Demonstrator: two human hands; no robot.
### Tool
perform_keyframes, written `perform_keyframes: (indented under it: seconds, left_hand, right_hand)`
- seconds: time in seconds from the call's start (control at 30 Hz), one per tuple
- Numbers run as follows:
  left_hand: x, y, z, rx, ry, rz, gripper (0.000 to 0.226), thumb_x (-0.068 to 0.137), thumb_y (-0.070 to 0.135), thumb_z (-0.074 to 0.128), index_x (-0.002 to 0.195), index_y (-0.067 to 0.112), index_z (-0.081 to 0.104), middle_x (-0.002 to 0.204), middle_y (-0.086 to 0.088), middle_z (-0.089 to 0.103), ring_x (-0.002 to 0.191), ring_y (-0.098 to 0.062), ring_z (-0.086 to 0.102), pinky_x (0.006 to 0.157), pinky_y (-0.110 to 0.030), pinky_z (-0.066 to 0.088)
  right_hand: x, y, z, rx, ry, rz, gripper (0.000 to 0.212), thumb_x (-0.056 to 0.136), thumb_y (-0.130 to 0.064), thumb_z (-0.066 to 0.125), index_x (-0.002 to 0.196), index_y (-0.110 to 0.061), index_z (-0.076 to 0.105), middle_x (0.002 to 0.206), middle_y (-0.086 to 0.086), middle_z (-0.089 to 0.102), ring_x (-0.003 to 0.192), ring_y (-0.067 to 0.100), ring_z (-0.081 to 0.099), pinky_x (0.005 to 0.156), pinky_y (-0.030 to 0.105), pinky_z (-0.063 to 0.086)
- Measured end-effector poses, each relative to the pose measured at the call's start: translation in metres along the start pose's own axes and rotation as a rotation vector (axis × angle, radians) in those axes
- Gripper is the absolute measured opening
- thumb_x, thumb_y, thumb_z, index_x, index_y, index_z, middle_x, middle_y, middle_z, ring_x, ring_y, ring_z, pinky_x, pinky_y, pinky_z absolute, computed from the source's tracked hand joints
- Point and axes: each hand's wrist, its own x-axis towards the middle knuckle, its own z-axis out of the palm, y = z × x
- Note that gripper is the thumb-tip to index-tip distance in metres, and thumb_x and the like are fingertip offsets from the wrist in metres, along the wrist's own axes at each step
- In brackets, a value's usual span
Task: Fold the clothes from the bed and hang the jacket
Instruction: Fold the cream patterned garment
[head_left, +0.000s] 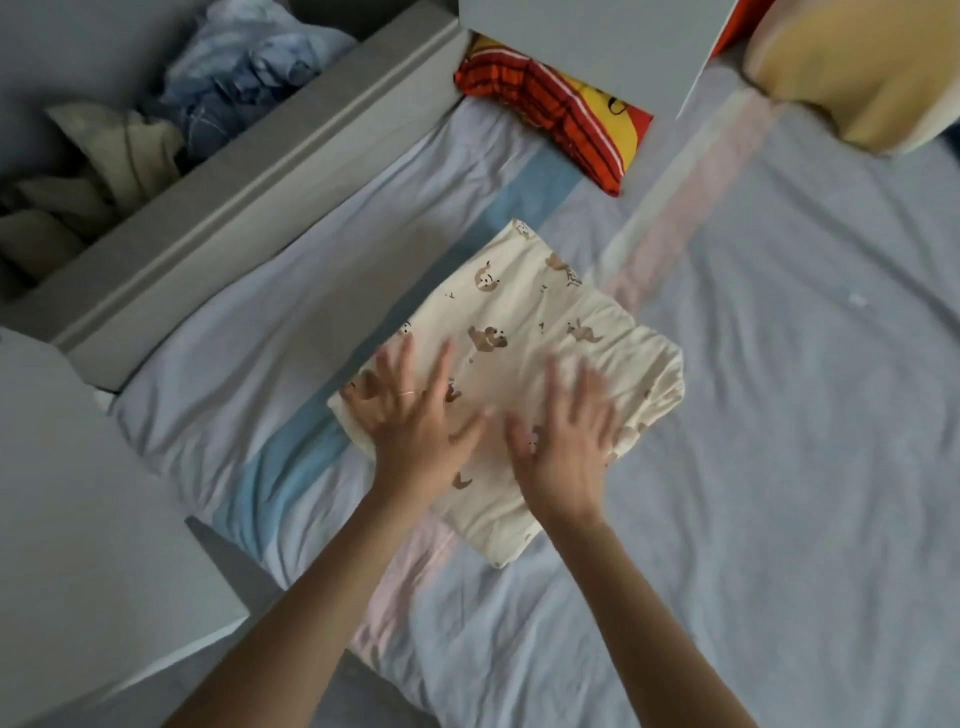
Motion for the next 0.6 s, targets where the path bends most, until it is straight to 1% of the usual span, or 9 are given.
perform_keyframes:
  seconds: [0.03,0.07,0.1,0.17,0.27,0.37,0.47,0.53,0.6]
  left_hand:
    - [0.009,-0.002,0.009,0.111,-0.169,0.048,0.087,0.072,0.075,0.033,0.148,0.046,0.003,0.16,0.003,-0.007,0.145,-0.026,-0.011,0.11,-0.062,-0.006]
    - [0.017,-0.005,0.013,0.172,-0.292,0.056,0.09,0.069,0.081,0.032,0.145,0.051,-0.004,0.159,0.008,-0.016,0.144,-0.027,-0.021,0.108,-0.064,-0.01]
    - [0.025,-0.01,0.019,0.162,-0.376,0.029,0.094,0.067,0.085,0.035,0.144,0.053,-0.009,0.157,0.01,-0.023,0.142,-0.027,-0.026,0.107,-0.065,-0.013]
    - [0.037,-0.017,0.029,0.106,-0.41,0.001,0.105,0.06,0.091,0.039,0.143,0.053,-0.013,0.155,0.01,-0.028,0.14,-0.028,-0.03,0.105,-0.065,-0.015]
    - [0.038,-0.02,0.034,0.14,-0.413,0.024,0.111,0.052,0.095,0.032,0.141,0.053,-0.019,0.153,0.01,-0.032,0.139,-0.03,-0.033,0.104,-0.067,-0.013]
    - [0.04,-0.019,0.035,0.12,-0.474,0.009,0.112,0.057,0.092,0.043,0.137,0.053,-0.025,0.148,0.01,-0.04,0.136,-0.03,-0.038,0.104,-0.067,-0.013]
    - [0.051,-0.017,0.03,0.077,-0.56,0.012,0.117,0.054,0.091,0.047,0.136,0.054,-0.027,0.142,0.013,-0.047,0.133,-0.027,-0.043,0.105,-0.066,-0.012]
    - [0.064,-0.01,0.025,0.045,-0.617,-0.034,0.118,0.051,0.092,0.047,0.133,0.056,-0.03,0.141,0.014,-0.049,0.132,-0.026,-0.044,0.105,-0.067,-0.01]
    - [0.058,-0.013,0.028,0.046,-0.644,-0.04,0.117,0.047,0.095,0.041,0.129,0.057,-0.034,0.14,0.014,-0.05,0.13,-0.026,-0.046,0.106,-0.068,-0.008]
  right_hand:
    - [0.011,0.007,0.006,-0.14,-0.216,-0.127,0.071,0.087,-0.062,0.014,0.15,-0.038,-0.009,0.16,-0.002,-0.01,0.147,0.026,-0.007,0.115,0.05,-0.012]
    - [0.021,0.014,0.01,-0.262,-0.346,-0.213,0.068,0.083,-0.067,0.001,0.145,-0.045,-0.016,0.157,-0.01,-0.02,0.147,0.025,-0.014,0.113,0.056,-0.015]
    - [0.033,0.024,0.016,-0.327,-0.4,-0.227,0.069,0.079,-0.073,-0.004,0.142,-0.049,-0.02,0.154,-0.015,-0.026,0.145,0.024,-0.019,0.11,0.061,-0.017]
    - [0.058,0.036,0.022,-0.3,-0.353,-0.07,0.081,0.073,-0.084,0.002,0.144,-0.051,-0.018,0.154,-0.018,-0.026,0.144,0.023,-0.022,0.105,0.065,-0.017]
    - [0.076,0.042,0.025,-0.261,-0.328,0.152,0.088,0.072,-0.086,0.018,0.146,-0.049,-0.013,0.156,-0.017,-0.023,0.145,0.025,-0.019,0.103,0.069,-0.014]
    - [0.088,0.042,0.027,-0.195,-0.394,0.203,0.091,0.072,-0.087,0.03,0.143,-0.053,-0.015,0.154,-0.017,-0.027,0.143,0.028,-0.024,0.103,0.073,-0.013]
    - [0.104,0.045,0.023,-0.129,-0.493,0.221,0.096,0.07,-0.086,0.038,0.141,-0.055,-0.019,0.152,-0.016,-0.033,0.139,0.031,-0.032,0.1,0.075,-0.012]
    - [0.119,0.043,0.015,-0.104,-0.545,0.264,0.098,0.069,-0.086,0.04,0.14,-0.055,-0.02,0.15,-0.016,-0.036,0.137,0.032,-0.035,0.099,0.077,-0.011]
    - [0.112,0.044,0.019,-0.095,-0.581,0.273,0.1,0.065,-0.089,0.036,0.137,-0.056,-0.024,0.145,-0.018,-0.042,0.135,0.031,-0.038,0.099,0.077,-0.009]
